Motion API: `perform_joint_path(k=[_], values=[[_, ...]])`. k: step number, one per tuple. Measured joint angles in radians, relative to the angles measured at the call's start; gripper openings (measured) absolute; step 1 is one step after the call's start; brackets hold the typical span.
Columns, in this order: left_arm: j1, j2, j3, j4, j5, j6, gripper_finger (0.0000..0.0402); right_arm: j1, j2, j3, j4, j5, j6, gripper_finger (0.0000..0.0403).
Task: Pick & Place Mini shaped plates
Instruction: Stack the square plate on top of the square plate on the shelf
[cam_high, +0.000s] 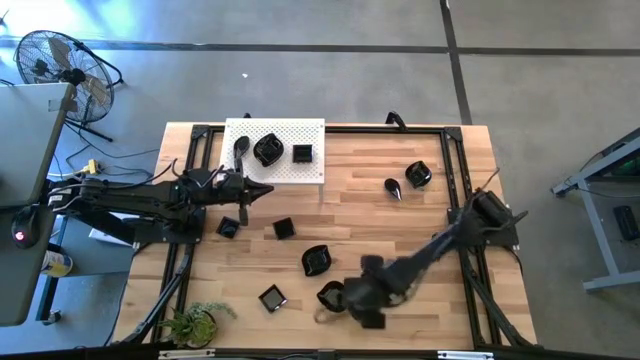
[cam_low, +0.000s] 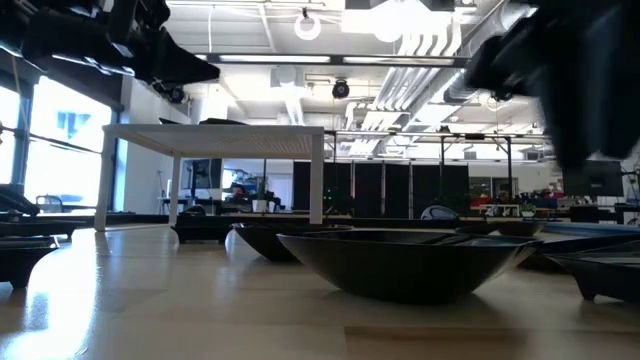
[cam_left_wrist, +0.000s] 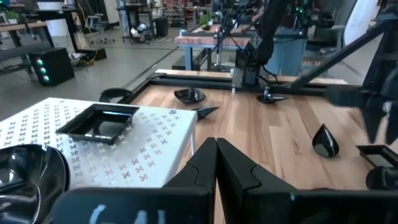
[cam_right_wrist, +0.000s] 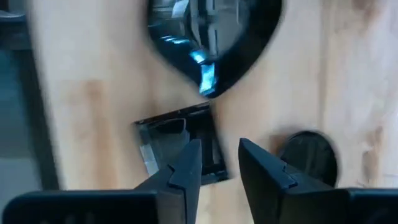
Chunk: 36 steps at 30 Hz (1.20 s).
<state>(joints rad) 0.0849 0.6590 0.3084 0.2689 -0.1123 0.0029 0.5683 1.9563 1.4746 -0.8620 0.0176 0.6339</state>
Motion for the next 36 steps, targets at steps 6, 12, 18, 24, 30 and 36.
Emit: perform_joint_path(k=[6,12,18,24,30,36], values=[[0.0,0.013,0.0,-0.007,0.0,0.016,0.0001,-0.081,0.043,0.0,0.007,-0.13,-0.093,0.009],[0.0,0.012,0.0,-0.003,0.015,0.019,0.0001,-0.08,0.068,0.0,0.019,-0.156,-0.144,0.008],[0.0,0.013,0.0,-0.002,0.017,0.019,0.0001,-0.082,0.069,-0.036,0.067,-0.156,-0.164,0.0078],[0.0,0.013,0.0,-0.003,0.025,0.018,0.0001,-0.082,0.062,-0.144,0.179,-0.229,-0.137,0.0078],[0.0,0.013,0.0,-0.002,0.027,0.018,0.0001,-0.081,0.059,-0.147,0.183,-0.227,-0.149,0.0071],[0.0,0.013,0.0,-0.002,0.027,0.018,0.0001,-0.077,0.013,-0.15,0.132,-0.289,-0.155,0.0062]])
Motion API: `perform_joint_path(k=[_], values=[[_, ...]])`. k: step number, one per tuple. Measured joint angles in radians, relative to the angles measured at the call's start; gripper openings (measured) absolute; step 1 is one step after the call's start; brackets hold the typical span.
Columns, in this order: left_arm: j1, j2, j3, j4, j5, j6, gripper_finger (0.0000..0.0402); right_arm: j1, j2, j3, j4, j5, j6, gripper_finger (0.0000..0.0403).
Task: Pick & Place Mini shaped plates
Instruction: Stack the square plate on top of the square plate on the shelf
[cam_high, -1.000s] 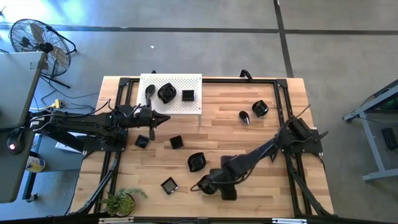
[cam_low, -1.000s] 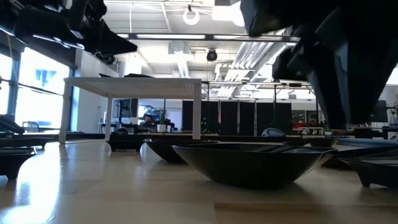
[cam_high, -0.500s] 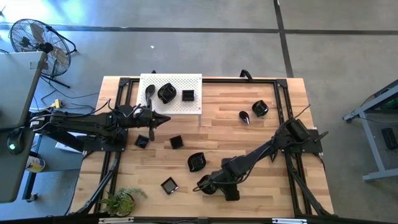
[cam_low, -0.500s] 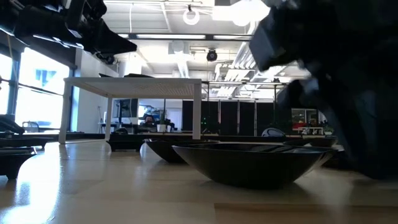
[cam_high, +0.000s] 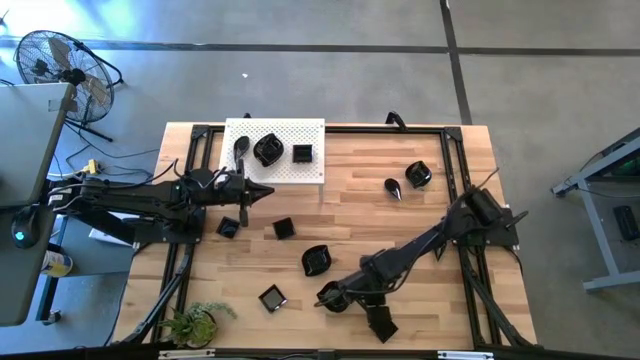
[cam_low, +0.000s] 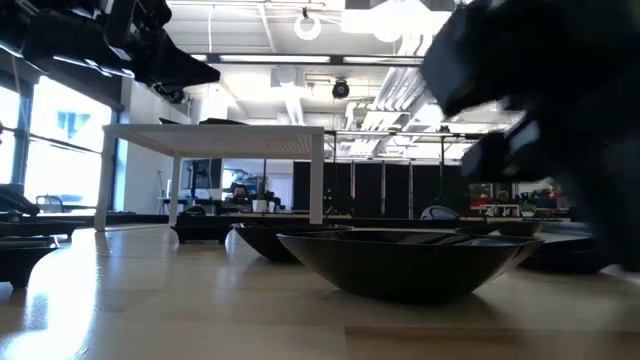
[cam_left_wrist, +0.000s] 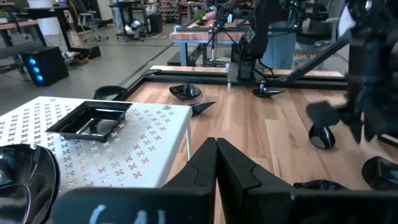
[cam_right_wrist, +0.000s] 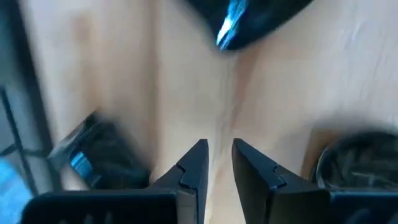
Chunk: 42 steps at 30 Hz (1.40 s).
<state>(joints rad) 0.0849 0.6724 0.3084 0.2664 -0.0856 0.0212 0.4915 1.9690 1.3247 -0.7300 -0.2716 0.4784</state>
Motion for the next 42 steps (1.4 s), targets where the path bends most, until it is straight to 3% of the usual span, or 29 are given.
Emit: perform_joint_path(k=[6,13,31,42], values=[[0.0,0.0,0.0,-0.007,0.03,0.0,0.0001,0.079,-0.053,0.002,0.042,-0.02,-0.008,0.0094],[0.0,0.0,0.0,-0.007,0.032,0.0,0.0001,0.126,-0.037,0.002,0.089,0.056,-0.015,0.0118],[0.0,0.0,0.001,-0.008,0.055,-0.008,0.0001,0.14,0.034,0.002,0.116,0.031,-0.104,0.0103],[0.0,0.0,0.001,-0.008,0.056,-0.011,0.0001,0.151,0.046,0.002,0.123,0.021,-0.145,0.0042]])
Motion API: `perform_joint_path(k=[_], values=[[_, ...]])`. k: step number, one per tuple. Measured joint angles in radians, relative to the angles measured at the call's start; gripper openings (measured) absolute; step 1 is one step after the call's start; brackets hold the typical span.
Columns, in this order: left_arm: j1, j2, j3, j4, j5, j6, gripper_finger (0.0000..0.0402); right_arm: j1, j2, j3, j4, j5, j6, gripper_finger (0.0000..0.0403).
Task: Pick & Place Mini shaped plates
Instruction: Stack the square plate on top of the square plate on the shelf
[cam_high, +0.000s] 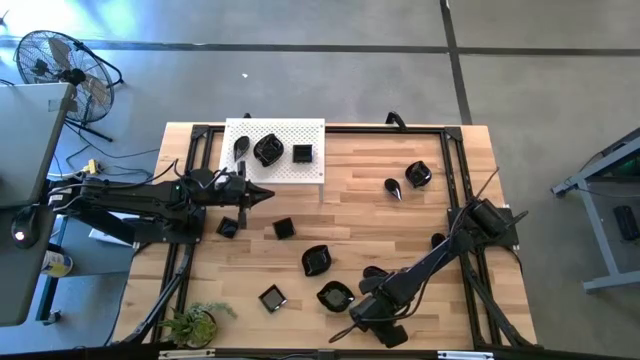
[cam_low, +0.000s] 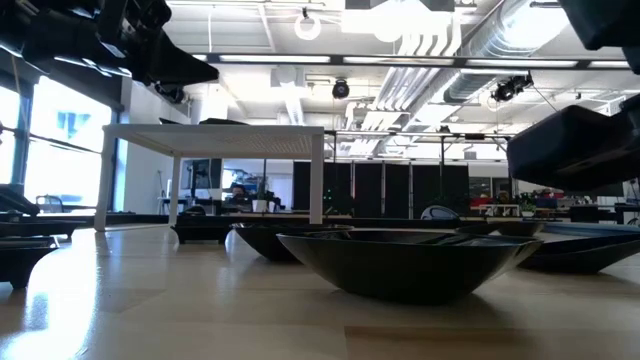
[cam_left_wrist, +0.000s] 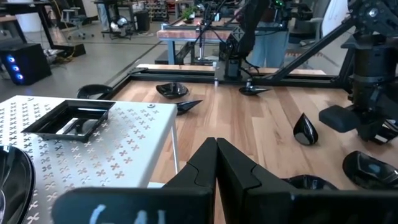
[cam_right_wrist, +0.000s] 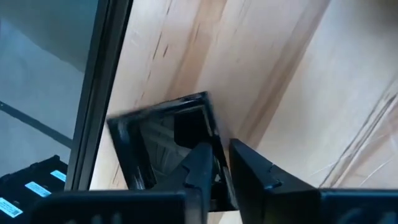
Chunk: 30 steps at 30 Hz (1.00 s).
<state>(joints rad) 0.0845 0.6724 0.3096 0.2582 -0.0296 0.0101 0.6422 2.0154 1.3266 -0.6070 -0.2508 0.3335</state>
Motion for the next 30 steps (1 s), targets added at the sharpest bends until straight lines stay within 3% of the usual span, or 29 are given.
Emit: perform_joint_path(k=[5,14,20,24,30], values=[[0.0,0.0,0.0,0.0,0.0,-0.014,0.0001,0.0,0.0,0.0,0.004,-0.013,0.01,0.0005],[0.0,0.0,0.0,0.075,-0.081,0.049,0.0001,-0.032,-0.077,0.0,-0.008,-0.046,0.162,0.0002],[0.001,-0.001,0.0,0.192,-0.167,0.13,0.0001,-0.125,-0.187,0.0,-0.019,-0.039,0.312,0.0002],[0.001,-0.001,0.0,0.235,-0.263,0.184,0.0001,-0.229,-0.273,0.0,-0.01,0.034,0.399,0.0004],[0.001,-0.001,0.0,0.236,-0.35,0.242,0.0001,-0.436,-0.401,0.0,0.086,0.247,0.509,0.0002]])
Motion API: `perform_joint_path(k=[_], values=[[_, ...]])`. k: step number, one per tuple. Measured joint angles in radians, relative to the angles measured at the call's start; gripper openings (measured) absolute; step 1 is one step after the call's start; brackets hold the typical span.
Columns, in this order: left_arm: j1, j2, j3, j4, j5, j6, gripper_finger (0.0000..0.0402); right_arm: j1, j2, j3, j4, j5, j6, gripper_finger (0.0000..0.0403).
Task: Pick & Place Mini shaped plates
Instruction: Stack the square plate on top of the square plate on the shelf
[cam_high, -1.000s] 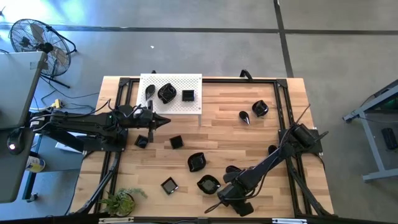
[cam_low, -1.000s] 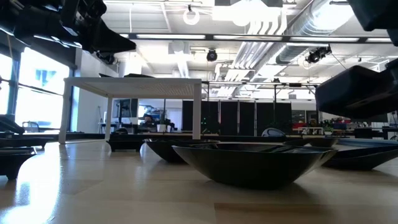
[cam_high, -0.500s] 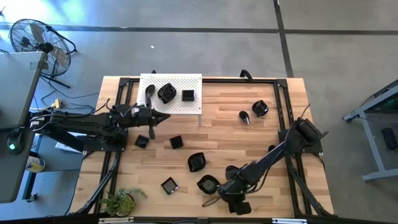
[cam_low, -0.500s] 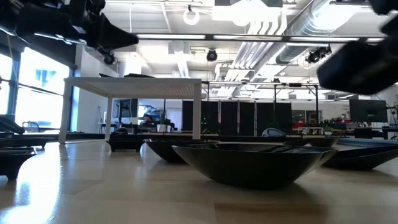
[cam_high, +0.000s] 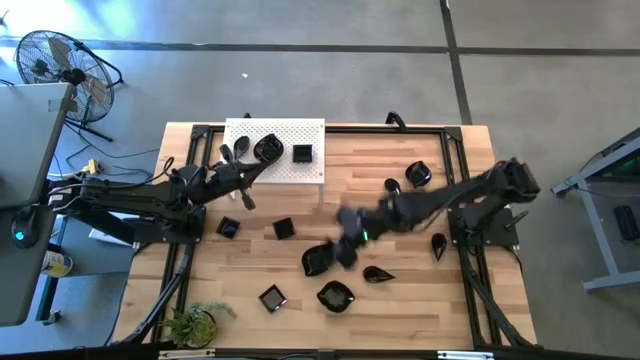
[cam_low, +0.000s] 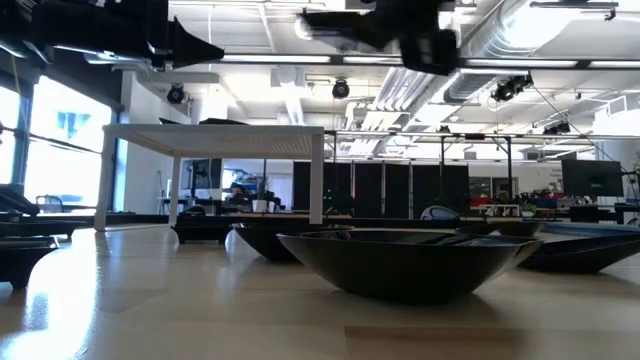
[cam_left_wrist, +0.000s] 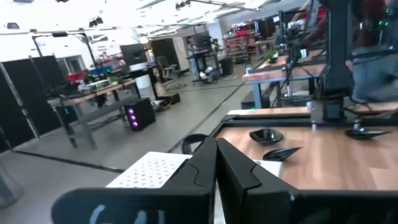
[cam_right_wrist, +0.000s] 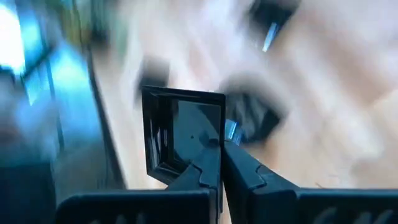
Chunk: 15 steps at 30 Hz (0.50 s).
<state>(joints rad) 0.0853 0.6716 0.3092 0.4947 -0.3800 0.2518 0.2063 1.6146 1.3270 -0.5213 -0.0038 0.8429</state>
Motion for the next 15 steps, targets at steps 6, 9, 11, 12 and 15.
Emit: perform_joint_path(k=[6,9,11,12,15], values=[[0.0,0.0,0.0,0.008,-0.008,0.016,0.0001,-0.266,-0.073,0.001,0.084,0.187,0.238,0.0006],[0.0,0.0,0.0,0.013,-0.008,0.017,0.0001,-0.4,-0.07,0.001,0.102,0.134,0.315,0.0007],[0.0,0.0,0.0,0.021,-0.008,0.031,0.0001,-0.465,-0.052,0.001,0.161,0.084,0.344,0.0007],[0.0,0.0,0.0,0.021,-0.008,0.039,0.0001,-0.49,-0.044,0.001,0.193,0.064,0.357,0.0007],[0.0,0.0,0.0,0.02,-0.008,0.057,0.0001,-0.544,-0.015,0.001,0.268,0.038,0.387,0.0007]])
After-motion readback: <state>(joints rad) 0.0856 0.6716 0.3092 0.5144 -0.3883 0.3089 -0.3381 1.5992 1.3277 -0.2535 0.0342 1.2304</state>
